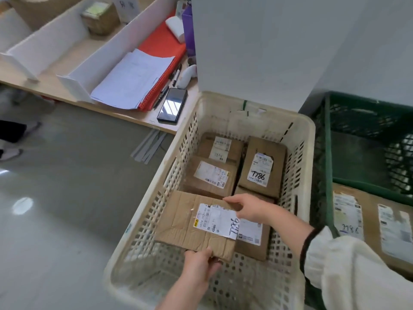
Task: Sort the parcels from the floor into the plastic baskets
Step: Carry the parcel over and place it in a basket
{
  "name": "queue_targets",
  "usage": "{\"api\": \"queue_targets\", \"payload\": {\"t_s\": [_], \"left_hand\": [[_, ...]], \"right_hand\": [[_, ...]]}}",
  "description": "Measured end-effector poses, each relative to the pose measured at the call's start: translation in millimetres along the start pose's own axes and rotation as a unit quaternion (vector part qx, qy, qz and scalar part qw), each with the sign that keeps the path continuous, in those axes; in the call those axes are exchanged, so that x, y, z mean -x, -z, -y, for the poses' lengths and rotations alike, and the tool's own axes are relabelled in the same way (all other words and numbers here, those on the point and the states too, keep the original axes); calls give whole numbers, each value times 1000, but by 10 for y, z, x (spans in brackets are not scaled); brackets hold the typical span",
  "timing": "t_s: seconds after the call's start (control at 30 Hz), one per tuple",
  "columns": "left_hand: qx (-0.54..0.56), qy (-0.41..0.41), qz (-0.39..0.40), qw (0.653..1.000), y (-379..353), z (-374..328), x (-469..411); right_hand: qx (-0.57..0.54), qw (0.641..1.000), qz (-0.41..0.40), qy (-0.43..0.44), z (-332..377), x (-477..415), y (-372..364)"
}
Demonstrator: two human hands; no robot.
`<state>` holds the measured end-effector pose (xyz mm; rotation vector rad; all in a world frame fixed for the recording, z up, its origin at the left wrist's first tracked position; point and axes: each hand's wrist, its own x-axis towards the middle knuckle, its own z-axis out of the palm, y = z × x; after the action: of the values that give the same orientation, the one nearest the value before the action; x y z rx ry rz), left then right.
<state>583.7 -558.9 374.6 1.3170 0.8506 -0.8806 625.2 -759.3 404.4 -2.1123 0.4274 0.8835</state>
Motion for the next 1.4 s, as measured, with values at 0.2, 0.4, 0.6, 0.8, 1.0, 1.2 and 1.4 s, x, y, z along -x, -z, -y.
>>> {"api": "queue_targets", "payload": {"t_s": [0.2, 0.4, 0.6, 0.8, 1.0, 1.2, 1.4], "left_hand": [[9, -17, -50, 999, 47, -2, -386], [5, -34, -48, 998, 74, -47, -812], [4, -35, -28, 999, -22, 50, -1247], [14, 6, -40, 999, -58, 167, -1575], [-31, 20, -60, 998, -45, 197, -1729], [-87, 8, -77, 993, -67, 200, -1727], [-113, 50, -104, 987, -153, 132, -1727]], "right_hand": [[-64, 998, -25, -3, -123, -421, -224], [-107, 992, -54, -29, -395, -788, -450], [-61, 993, -99, 6, -550, -1052, -532], [177, 977, -115, 41, -680, -1399, -598], [237, 961, -138, 34, -650, -1433, -601], [296, 937, -179, 41, -692, -1487, -645], [358, 913, -188, 51, -609, -1407, -660]]}}
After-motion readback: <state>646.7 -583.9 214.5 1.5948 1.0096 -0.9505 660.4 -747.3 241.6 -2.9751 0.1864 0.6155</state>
